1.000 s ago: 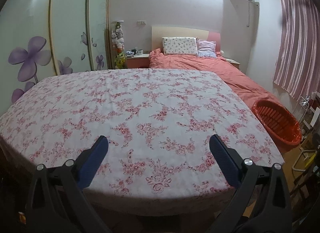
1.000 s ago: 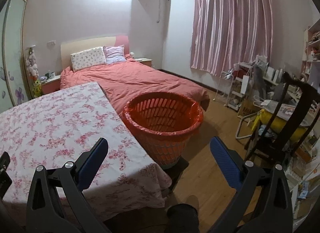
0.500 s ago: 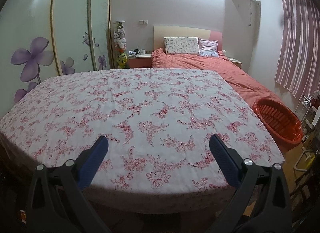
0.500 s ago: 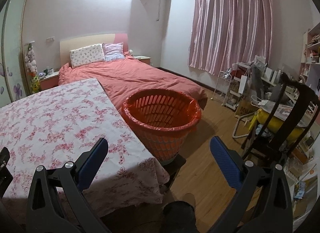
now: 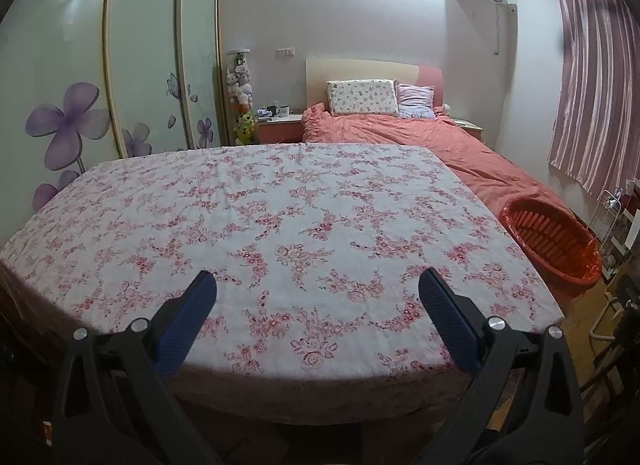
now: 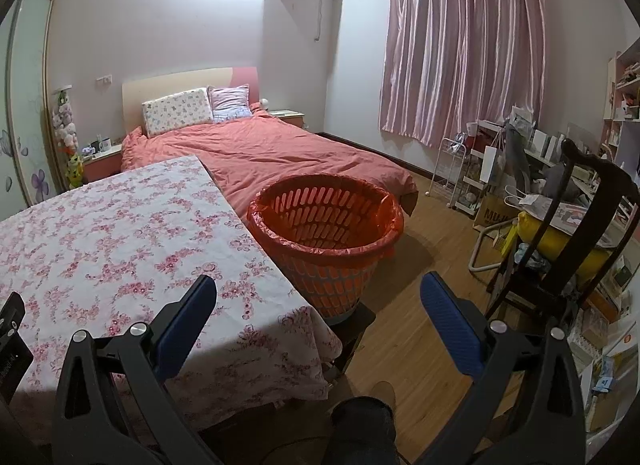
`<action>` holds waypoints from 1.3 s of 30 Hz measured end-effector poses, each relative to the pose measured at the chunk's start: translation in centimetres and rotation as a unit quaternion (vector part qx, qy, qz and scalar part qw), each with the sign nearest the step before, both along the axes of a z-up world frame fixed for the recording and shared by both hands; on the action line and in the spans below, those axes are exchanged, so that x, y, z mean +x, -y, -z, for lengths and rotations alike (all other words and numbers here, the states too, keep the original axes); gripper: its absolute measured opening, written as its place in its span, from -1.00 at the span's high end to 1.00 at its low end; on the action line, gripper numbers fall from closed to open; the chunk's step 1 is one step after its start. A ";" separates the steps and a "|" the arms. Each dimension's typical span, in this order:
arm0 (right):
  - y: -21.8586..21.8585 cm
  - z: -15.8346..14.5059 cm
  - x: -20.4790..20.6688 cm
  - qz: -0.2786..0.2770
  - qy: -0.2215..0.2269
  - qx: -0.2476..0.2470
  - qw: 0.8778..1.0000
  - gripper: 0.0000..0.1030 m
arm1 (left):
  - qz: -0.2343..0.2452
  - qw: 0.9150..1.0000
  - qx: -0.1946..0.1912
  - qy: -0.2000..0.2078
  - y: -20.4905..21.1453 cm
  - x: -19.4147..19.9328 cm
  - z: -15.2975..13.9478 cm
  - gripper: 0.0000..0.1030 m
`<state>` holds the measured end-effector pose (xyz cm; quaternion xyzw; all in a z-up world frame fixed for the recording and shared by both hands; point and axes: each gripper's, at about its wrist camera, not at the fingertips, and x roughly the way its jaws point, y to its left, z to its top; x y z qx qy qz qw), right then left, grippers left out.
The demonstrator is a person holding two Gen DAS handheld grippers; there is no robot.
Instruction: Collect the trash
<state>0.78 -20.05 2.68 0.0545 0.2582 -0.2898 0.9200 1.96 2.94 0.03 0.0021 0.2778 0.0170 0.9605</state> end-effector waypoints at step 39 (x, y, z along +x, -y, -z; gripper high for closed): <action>-0.1 0.0 -0.3 -0.004 0.006 0.010 1.000 -0.96 | 0.002 1.000 0.002 0.008 0.3 -0.9 -0.6 -0.92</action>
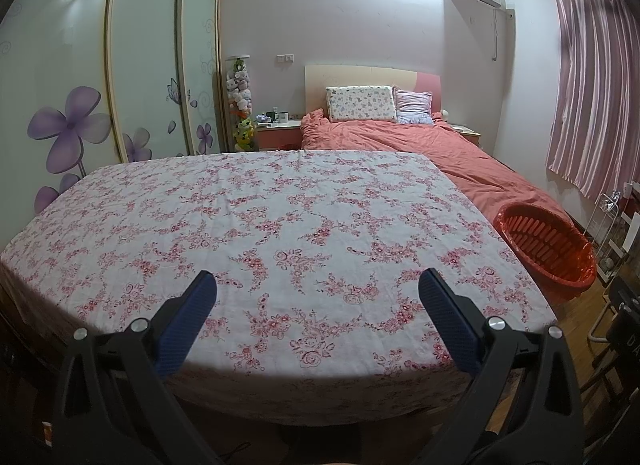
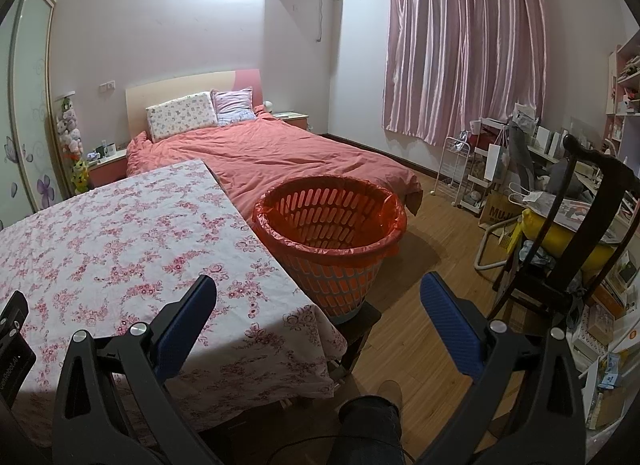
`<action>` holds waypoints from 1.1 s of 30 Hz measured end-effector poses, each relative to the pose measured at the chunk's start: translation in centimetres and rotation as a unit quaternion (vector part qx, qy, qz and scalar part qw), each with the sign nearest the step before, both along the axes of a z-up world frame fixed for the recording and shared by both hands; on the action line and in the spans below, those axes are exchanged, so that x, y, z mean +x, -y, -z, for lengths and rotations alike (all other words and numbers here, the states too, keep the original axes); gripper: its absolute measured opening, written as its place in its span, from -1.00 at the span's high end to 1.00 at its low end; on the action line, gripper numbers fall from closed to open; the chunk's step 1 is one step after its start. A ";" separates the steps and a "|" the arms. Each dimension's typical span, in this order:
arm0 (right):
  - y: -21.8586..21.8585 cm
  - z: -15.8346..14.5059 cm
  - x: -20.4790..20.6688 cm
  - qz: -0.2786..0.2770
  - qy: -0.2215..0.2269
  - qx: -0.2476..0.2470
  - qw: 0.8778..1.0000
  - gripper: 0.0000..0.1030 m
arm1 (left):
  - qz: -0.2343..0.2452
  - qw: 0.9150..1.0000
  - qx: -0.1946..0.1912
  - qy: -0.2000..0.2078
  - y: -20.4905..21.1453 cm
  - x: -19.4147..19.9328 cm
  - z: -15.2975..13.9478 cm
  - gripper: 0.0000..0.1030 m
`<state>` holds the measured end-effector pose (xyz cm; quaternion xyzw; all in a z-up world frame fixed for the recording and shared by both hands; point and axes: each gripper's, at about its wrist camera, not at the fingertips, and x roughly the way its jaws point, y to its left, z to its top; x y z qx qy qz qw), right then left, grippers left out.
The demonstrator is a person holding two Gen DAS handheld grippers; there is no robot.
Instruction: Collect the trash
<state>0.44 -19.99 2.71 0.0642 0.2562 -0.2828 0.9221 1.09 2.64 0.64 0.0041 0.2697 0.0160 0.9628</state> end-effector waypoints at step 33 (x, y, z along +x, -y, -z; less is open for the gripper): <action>0.0 0.0 0.0 0.000 0.000 0.000 1.000 -0.96 | 0.000 1.000 -0.002 -0.003 0.2 0.0 -0.1 -0.92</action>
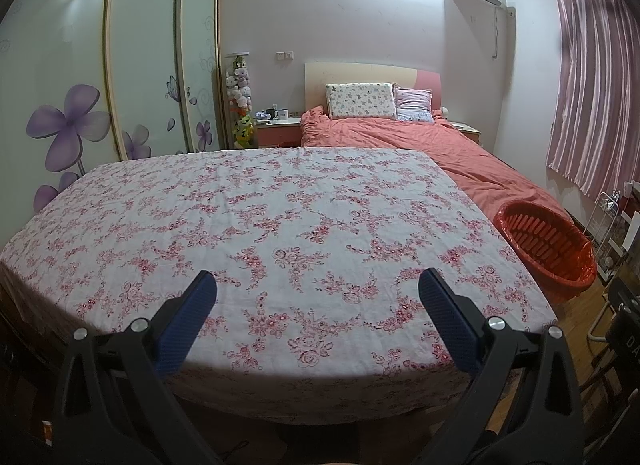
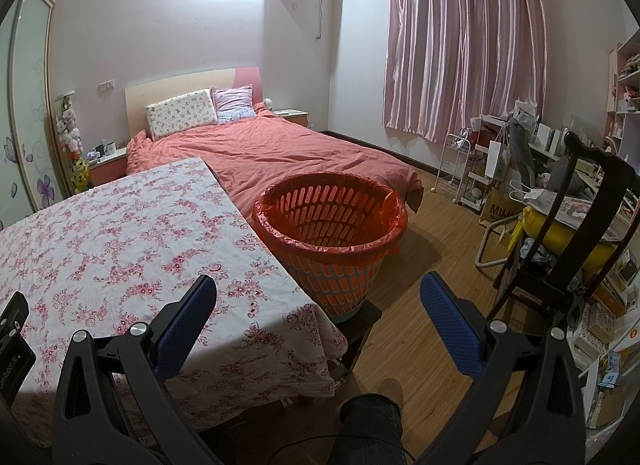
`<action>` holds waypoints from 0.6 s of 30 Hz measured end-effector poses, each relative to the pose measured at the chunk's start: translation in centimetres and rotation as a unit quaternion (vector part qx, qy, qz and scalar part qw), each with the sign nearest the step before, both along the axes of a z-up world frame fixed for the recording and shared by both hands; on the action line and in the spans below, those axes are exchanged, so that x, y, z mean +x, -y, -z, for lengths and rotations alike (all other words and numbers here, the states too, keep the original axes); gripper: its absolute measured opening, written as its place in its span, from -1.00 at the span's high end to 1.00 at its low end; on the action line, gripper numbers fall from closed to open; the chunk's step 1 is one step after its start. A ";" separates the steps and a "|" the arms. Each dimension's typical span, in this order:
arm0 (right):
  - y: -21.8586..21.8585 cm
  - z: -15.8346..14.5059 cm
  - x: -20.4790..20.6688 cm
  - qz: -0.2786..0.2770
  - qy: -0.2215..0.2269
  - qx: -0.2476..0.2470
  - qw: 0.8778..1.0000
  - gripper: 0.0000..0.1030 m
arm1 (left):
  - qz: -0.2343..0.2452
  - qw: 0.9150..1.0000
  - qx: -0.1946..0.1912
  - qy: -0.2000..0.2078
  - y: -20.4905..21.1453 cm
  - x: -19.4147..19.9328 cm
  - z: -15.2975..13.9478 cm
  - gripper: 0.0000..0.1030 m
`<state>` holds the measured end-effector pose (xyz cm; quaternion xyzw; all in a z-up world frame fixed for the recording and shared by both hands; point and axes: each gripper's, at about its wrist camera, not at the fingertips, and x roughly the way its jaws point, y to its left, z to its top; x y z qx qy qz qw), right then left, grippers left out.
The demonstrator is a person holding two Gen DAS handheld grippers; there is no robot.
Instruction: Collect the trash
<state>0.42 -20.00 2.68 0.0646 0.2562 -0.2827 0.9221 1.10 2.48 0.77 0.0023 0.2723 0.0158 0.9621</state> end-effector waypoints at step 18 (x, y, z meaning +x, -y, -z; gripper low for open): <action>0.0 0.0 0.1 0.000 0.000 0.000 1.000 -0.96 | 0.002 1.000 -0.001 -0.002 0.2 0.1 0.2 -0.92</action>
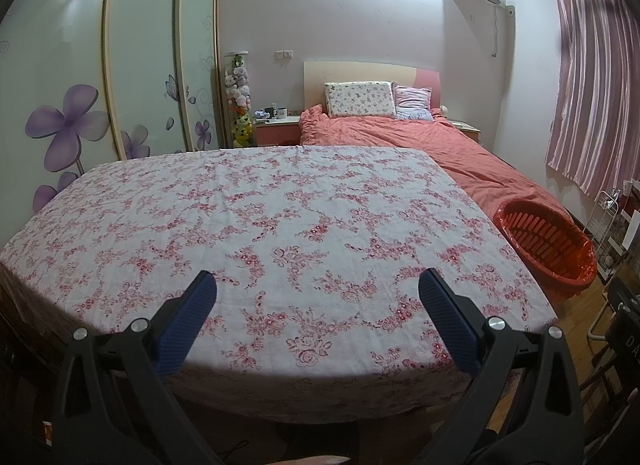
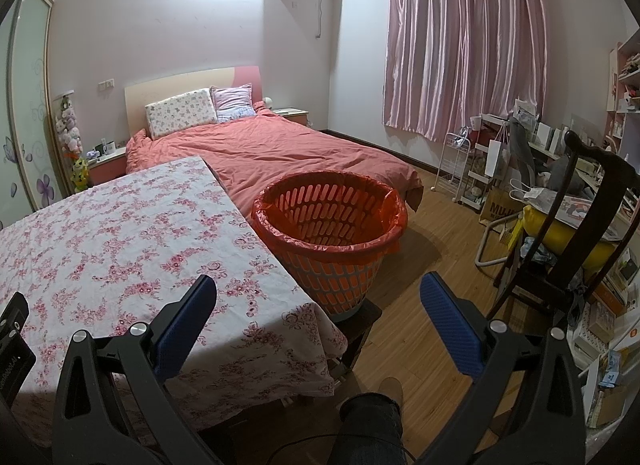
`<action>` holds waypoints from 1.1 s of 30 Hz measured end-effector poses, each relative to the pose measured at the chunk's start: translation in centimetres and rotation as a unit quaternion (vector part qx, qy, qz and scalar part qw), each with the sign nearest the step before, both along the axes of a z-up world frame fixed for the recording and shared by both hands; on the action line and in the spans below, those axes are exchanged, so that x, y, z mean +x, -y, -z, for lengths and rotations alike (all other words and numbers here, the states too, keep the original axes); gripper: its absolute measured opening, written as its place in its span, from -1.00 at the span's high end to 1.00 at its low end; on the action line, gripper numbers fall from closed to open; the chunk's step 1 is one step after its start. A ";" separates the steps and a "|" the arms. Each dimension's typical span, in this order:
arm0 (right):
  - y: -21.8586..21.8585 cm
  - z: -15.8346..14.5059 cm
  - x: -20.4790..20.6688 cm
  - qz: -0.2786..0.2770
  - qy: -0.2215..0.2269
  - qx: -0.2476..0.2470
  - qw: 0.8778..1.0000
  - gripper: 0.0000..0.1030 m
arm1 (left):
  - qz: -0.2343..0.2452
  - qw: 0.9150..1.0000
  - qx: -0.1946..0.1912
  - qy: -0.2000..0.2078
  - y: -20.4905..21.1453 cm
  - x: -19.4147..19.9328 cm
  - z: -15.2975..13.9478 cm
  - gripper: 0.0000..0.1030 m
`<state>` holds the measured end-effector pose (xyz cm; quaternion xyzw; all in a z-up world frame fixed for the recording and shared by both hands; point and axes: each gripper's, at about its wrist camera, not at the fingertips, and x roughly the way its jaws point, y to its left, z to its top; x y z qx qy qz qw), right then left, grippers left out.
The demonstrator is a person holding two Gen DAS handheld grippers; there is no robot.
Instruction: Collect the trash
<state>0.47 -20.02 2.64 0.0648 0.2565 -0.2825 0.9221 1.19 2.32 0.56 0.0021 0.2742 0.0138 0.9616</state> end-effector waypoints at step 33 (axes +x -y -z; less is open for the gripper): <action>0.0 -0.1 0.0 0.000 -0.001 0.001 1.000 -0.96 | -0.002 1.000 0.002 -0.001 -0.2 0.0 0.3 -0.92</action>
